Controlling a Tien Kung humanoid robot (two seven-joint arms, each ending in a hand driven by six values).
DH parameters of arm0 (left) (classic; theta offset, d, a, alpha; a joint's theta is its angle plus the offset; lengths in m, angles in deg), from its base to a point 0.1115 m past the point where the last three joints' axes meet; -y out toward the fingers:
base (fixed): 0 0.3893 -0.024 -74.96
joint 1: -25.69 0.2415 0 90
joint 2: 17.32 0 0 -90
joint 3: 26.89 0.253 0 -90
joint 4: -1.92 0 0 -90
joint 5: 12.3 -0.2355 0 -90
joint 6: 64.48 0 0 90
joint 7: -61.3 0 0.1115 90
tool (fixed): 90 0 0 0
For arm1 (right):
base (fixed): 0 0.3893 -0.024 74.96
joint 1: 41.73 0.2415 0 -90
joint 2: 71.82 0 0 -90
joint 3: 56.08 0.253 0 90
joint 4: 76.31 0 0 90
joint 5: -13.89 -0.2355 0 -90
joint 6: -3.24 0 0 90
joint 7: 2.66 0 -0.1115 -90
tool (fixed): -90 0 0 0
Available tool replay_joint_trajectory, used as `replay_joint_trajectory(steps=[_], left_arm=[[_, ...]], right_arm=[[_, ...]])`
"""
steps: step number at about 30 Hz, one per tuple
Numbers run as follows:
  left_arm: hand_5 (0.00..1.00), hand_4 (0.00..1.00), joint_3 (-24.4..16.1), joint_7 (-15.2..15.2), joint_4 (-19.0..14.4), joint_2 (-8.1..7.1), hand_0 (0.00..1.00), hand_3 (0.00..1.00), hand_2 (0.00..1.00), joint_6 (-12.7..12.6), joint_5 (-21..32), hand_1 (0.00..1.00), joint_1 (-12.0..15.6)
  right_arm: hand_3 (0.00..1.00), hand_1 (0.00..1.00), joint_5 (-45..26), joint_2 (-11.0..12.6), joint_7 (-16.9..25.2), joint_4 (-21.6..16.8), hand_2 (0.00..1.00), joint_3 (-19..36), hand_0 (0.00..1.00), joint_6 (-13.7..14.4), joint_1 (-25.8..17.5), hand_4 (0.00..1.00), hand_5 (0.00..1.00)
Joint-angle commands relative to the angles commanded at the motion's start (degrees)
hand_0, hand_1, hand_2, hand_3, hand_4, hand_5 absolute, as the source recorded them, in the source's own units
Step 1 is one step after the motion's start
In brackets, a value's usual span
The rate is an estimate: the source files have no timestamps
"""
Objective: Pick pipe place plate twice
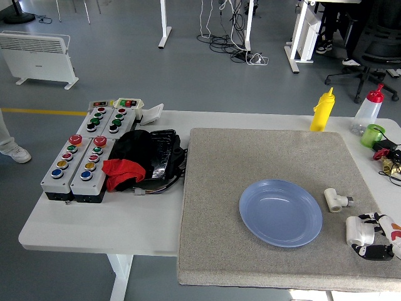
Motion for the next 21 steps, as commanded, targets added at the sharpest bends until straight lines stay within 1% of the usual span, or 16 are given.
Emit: replay_joint_trajectory(steps=[1,6,7,12,13,18,19,21], left_arm=[[0.998,0.467,0.0,0.0,0.0,0.01,0.622,0.683,0.611,0.0,0.0,0.621,0.0],[0.998,0.467,0.0,0.1,0.0,0.01,0.622,0.683,0.611,0.0,-0.1,0.621,-0.1],[0.998,0.467,0.0,0.1,0.0,0.02,0.622,0.683,0.611,0.0,-0.2,0.620,-0.1],[0.998,0.467,-0.2,0.2,0.0,0.09,0.622,0.683,0.611,-0.1,-0.4,0.620,0.0],[0.998,0.470,-0.3,0.2,-0.1,0.09,0.622,0.682,0.611,-0.1,-0.4,0.621,0.0],[0.998,0.470,-0.6,0.4,-0.1,0.13,0.622,0.682,0.611,-0.2,-0.9,0.621,0.3],[0.998,0.471,-0.6,0.4,-0.1,0.13,0.622,0.683,0.610,-0.2,-1.0,0.620,0.3],[0.998,0.471,-0.7,0.5,-0.1,0.16,0.622,0.683,0.610,-0.2,-1.2,0.620,0.4]], right_arm=[[0.739,0.665,0.0,0.0,0.0,0.0,0.676,0.0,0.636,0.0,0.0,0.759,0.274],[0.739,0.665,-0.2,0.0,0.3,0.3,0.676,0.7,0.636,-0.3,-0.1,0.759,0.274],[0.731,0.609,-0.4,0.0,0.4,0.3,0.642,0.8,0.550,-0.4,-0.1,0.747,0.273],[0.731,0.609,-0.6,0.0,1.1,0.3,0.642,1.1,0.550,0.1,-0.1,0.747,0.273],[0.718,0.544,-0.6,0.0,1.2,0.3,0.609,1.1,0.434,0.2,-0.2,0.722,0.258],[0.718,0.544,-0.7,0.1,2.1,0.1,0.609,1.0,0.434,0.8,-0.3,0.722,0.258],[0.710,0.522,-0.7,0.1,2.1,0.1,0.607,1.0,0.399,0.9,-0.3,0.704,0.245],[0.710,0.522,-0.8,0.2,2.4,-0.2,0.607,1.1,0.399,1.2,-0.3,0.704,0.245]])
